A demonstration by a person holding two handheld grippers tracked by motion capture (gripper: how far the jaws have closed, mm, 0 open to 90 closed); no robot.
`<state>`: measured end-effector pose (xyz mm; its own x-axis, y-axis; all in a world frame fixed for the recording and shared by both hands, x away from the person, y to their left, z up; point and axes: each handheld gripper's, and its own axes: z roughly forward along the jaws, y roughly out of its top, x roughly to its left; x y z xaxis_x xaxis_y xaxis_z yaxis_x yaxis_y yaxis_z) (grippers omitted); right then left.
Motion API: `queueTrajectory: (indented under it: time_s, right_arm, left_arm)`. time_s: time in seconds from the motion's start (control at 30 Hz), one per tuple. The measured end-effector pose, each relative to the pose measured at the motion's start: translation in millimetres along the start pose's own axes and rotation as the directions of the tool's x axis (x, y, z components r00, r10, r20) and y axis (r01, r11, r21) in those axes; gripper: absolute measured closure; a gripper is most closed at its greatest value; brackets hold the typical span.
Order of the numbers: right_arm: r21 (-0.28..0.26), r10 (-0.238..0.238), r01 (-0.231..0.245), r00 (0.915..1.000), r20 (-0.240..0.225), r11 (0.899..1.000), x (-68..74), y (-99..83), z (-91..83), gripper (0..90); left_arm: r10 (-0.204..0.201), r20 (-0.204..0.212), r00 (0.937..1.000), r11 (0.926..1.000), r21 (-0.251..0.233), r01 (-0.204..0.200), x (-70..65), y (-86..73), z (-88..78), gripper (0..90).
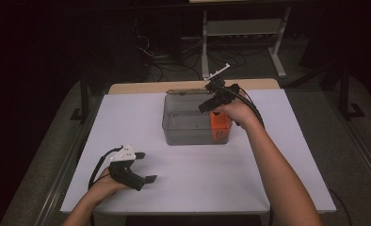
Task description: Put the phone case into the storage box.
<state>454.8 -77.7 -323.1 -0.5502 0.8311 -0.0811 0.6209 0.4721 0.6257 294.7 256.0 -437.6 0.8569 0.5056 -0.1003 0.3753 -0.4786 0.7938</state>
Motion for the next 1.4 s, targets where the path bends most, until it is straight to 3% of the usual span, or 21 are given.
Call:
queueTrajectory:
  time_s: [0.7, 1.4]
  right_arm:
    - [-0.116, -0.023, 0.015, 0.9976, -0.066, 0.993, -6.3, -29.0, -16.3, 0.0]
    - [-0.238, -0.047, 0.013, 0.9896, -0.136, 0.971, -12.0, -65.1, -27.8, 0.0]
  left_arm:
    - [-0.005, -0.007, 1.0, 1.0, 0.004, 0.005, -1.0, -1.8, -2.1, 0.0]
    - [-0.018, -0.019, 0.9997, 0.9998, 0.0, 0.018, -0.3, -4.6, -5.6, 0.0]
